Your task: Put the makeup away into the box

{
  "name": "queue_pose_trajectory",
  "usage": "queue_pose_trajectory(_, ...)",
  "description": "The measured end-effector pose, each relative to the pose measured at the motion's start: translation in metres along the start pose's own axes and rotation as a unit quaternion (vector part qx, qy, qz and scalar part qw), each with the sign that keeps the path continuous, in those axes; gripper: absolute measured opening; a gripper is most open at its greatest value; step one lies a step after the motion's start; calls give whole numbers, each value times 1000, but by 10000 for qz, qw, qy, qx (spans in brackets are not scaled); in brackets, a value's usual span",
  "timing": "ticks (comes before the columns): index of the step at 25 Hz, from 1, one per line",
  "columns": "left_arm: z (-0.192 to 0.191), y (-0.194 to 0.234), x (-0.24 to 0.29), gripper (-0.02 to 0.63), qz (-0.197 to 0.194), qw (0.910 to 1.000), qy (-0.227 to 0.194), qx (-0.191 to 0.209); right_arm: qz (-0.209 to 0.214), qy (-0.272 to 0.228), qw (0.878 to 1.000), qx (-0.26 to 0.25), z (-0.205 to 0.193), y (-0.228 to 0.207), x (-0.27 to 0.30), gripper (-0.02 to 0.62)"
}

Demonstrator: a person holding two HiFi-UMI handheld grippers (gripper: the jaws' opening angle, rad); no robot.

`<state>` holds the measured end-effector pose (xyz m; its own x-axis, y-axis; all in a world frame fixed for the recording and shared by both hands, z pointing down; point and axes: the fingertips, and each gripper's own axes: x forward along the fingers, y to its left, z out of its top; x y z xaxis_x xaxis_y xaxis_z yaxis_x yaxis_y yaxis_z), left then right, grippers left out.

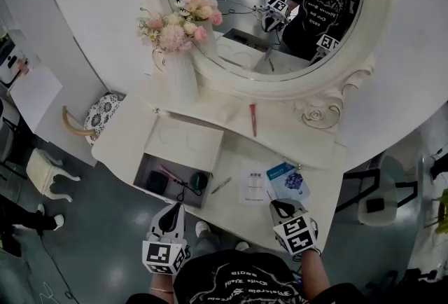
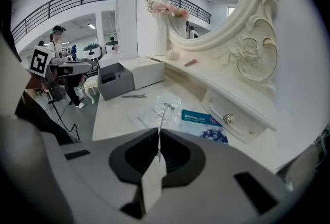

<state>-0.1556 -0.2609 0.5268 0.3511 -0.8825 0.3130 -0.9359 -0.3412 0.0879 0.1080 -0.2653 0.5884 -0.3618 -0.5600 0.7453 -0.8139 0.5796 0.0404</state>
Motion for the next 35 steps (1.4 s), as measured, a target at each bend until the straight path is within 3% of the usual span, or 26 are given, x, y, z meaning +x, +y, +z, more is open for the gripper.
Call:
queue_pose_trajectory(18,6,41,-8,18,188,9998,-24,8,577,-372,9957,-617,76,57,31,23)
queue_pose_trajectory(35,10,102,-18,18,135,9998,-130,-41,683,-421,9931,-852,126,108,70,23)
